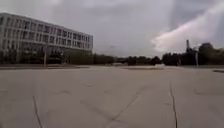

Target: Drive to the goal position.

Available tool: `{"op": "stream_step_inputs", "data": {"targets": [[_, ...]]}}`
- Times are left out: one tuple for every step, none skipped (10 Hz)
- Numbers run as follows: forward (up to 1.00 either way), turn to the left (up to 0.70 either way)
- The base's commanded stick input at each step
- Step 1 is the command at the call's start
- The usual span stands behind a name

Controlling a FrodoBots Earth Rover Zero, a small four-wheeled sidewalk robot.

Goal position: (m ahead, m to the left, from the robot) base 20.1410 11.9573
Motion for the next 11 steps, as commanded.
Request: {"op": "stream_step_inputs", "data": {"targets": [[1.00, 0.00], [1.00, 0.00], [1.00, 0.00], [1.00, 0.00], [1.00, 0.00], [1.00, 0.00], [1.00, 0.00], [1.00, 0.00], [1.00, 0.00], [1.00, 0.00], [1.00, 0.00]]}}
